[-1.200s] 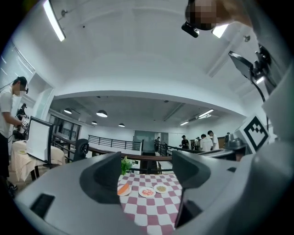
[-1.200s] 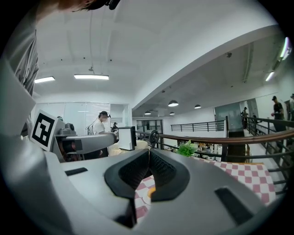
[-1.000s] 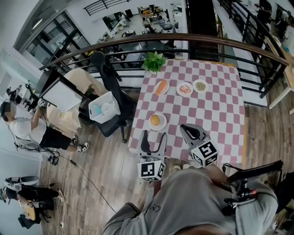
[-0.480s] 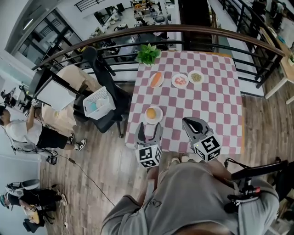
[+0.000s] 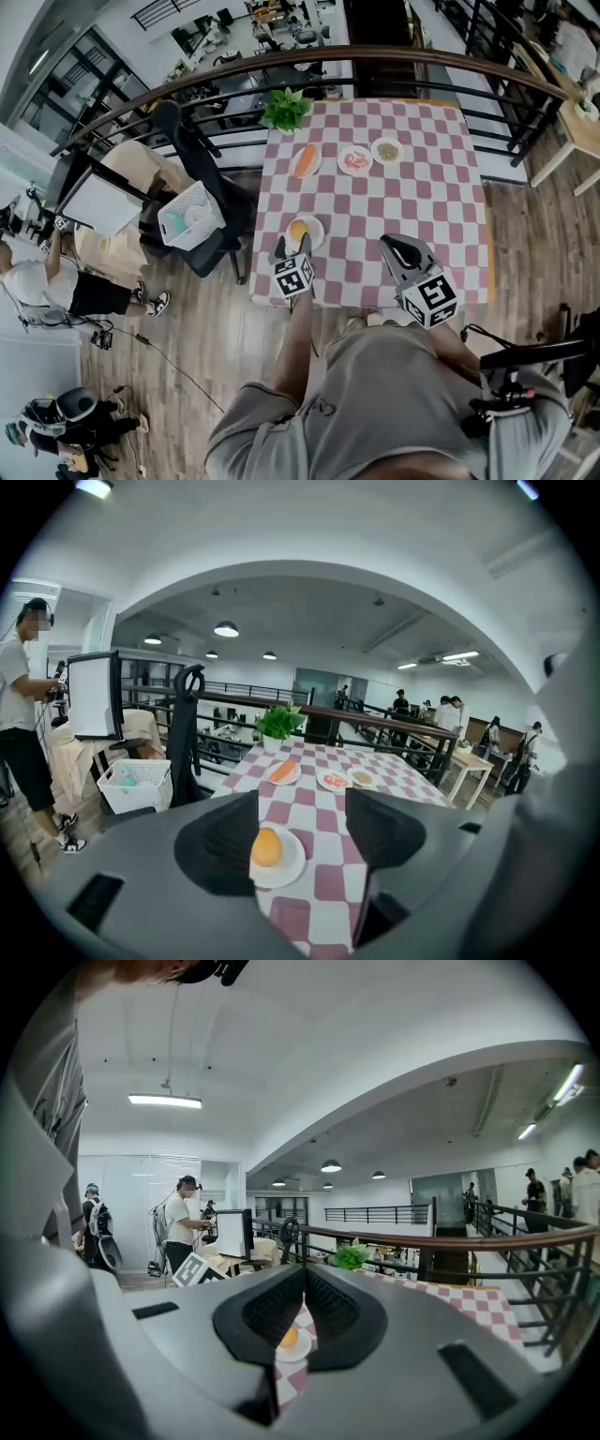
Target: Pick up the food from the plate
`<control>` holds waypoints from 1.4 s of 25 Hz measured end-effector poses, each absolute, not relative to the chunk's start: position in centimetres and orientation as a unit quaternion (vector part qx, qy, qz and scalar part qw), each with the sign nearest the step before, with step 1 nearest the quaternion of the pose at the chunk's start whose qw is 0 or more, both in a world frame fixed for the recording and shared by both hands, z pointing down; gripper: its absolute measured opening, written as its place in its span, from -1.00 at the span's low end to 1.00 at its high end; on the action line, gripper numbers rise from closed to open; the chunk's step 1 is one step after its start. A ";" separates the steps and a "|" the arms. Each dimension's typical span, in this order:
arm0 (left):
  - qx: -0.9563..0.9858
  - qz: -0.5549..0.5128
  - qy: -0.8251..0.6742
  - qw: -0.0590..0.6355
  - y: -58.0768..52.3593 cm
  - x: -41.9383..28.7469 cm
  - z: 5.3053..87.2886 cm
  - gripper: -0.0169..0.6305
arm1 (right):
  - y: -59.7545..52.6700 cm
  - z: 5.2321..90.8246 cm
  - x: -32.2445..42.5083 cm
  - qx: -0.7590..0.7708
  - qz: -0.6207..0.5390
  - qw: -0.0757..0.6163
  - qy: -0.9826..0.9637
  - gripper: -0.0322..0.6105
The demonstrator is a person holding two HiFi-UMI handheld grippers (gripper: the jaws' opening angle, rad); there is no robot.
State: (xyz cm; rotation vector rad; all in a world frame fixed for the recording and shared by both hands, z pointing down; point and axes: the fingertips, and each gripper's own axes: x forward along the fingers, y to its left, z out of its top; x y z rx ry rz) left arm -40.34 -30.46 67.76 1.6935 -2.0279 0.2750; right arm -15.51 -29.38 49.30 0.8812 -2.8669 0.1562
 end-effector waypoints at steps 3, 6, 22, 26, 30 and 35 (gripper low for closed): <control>0.604 0.116 -0.738 0.278 -32.1 -41.9 71.4 -0.02 | -29.5 49.4 -14.6 0.309 0.052 0.073 -0.947 -0.85; 0.591 0.135 -0.729 0.319 -33.6 -42.8 75.3 -0.02 | -29.8 49.5 -13.1 0.332 0.055 0.078 -0.938 -0.85; 0.549 0.256 -0.691 0.395 -38.8 -45.4 88.0 -0.02 | -29.6 50.3 -8.9 0.414 0.055 0.102 -0.903 -0.85; 0.544 0.277 -0.685 0.399 -39.7 -45.9 89.4 -0.02 | -29.2 50.6 -8.3 0.427 0.055 0.109 -0.896 -0.85; 0.520 0.318 -0.676 0.415 -39.4 -47.0 90.8 -0.02 | -29.2 50.6 -8.2 0.432 0.054 0.116 -0.893 -0.85; 0.520 0.345 -0.644 0.444 -39.4 -47.1 93.2 0.02 | -29.4 50.7 -8.5 0.429 0.054 0.126 -0.893 -0.85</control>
